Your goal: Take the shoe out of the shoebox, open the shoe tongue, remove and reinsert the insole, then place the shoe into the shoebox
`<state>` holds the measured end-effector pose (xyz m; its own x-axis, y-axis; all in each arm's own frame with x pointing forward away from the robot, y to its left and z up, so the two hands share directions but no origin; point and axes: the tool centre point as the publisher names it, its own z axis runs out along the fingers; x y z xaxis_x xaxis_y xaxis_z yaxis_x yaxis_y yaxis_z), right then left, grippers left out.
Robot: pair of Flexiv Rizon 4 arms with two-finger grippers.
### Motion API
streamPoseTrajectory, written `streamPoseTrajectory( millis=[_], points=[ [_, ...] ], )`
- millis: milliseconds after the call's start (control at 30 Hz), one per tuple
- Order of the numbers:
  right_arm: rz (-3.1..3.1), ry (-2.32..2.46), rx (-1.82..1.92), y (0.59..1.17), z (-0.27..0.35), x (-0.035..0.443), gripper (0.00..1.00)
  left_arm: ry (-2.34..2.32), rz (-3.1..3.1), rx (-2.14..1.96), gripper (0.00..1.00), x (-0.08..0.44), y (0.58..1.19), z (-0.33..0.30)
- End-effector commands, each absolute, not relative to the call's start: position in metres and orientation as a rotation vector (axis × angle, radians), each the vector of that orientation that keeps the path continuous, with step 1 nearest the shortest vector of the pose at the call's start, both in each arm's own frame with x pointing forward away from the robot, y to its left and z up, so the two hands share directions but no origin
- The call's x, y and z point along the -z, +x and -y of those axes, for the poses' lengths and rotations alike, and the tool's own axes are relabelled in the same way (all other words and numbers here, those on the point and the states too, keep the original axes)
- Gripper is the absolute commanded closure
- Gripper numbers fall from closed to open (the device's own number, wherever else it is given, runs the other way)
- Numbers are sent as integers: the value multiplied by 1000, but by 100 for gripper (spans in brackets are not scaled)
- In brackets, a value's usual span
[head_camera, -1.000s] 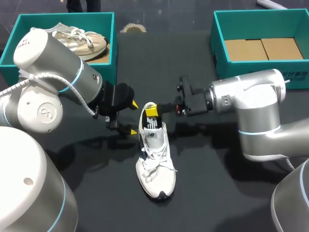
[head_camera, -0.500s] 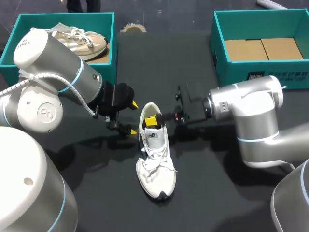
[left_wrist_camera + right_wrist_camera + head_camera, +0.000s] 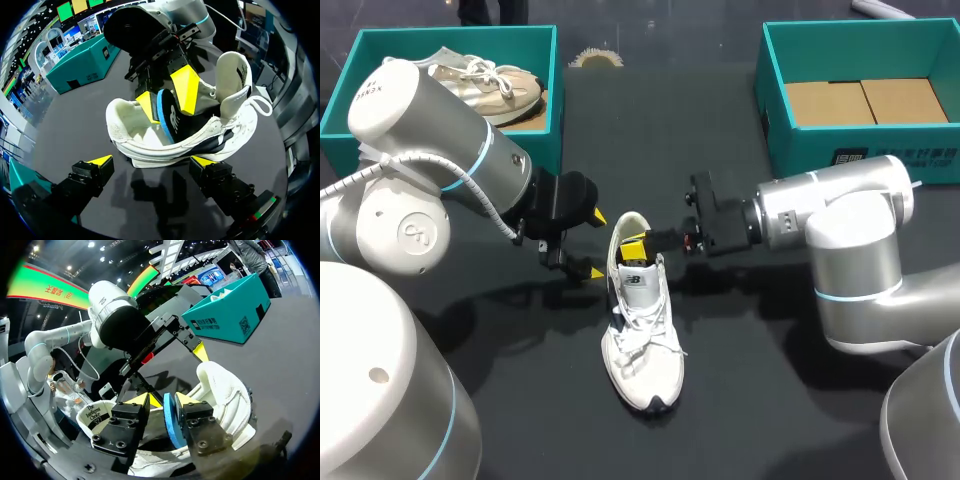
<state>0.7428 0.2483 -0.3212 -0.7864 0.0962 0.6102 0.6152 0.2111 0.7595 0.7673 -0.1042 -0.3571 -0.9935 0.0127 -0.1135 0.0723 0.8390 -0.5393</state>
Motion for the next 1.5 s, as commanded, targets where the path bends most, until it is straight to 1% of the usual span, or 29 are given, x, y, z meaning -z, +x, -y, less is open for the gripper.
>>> streamPoseTrajectory(
  millis=[33,367,700,1133,1500],
  points=[
    [2073,-644,1593,748,-248,315,61,67,-2909,861,0,358,766,104],
    [2119,-631,1574,753,-244,305,58,78,-2908,865,0,358,766,105],
    [2163,-646,1536,756,-236,301,58,105,-2906,872,0,356,765,106],
    [2199,-718,1484,772,-213,298,58,114,-2898,869,0,351,772,100],
    [2223,-795,1462,773,-195,296,58,119,-2903,863,0,351,777,98]
  ],
)
